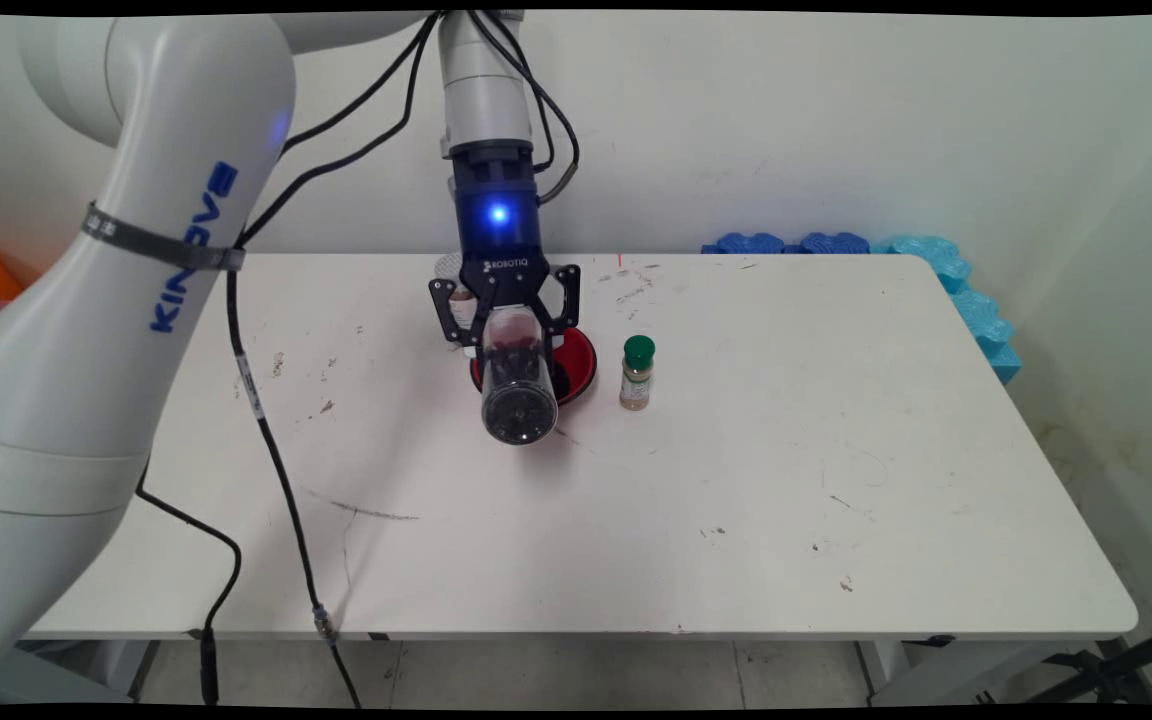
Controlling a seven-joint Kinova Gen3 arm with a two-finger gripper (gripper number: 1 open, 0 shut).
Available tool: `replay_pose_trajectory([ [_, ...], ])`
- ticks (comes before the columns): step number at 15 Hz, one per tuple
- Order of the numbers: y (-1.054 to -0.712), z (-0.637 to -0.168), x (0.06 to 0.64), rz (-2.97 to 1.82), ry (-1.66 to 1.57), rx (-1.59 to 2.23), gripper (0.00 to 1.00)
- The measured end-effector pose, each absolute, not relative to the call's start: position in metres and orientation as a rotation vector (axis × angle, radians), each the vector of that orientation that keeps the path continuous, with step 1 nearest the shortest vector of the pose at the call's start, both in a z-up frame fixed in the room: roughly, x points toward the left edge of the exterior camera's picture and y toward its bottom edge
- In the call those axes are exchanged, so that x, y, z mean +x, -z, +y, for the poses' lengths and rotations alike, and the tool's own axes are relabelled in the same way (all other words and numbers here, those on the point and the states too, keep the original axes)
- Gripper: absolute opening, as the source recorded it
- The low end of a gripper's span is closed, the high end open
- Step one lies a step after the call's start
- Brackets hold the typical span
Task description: Pour the black seasoning powder in the red bowl
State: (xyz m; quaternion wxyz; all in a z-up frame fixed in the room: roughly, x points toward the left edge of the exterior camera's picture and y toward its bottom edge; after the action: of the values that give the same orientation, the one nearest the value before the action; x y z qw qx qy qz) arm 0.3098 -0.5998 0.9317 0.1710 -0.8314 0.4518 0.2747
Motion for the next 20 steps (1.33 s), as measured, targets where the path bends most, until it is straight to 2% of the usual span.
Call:
replay_pose_trajectory([
  [20,-0.9285,-0.6048,0.3118,1.27,-0.772,-2.359,0.0],
])
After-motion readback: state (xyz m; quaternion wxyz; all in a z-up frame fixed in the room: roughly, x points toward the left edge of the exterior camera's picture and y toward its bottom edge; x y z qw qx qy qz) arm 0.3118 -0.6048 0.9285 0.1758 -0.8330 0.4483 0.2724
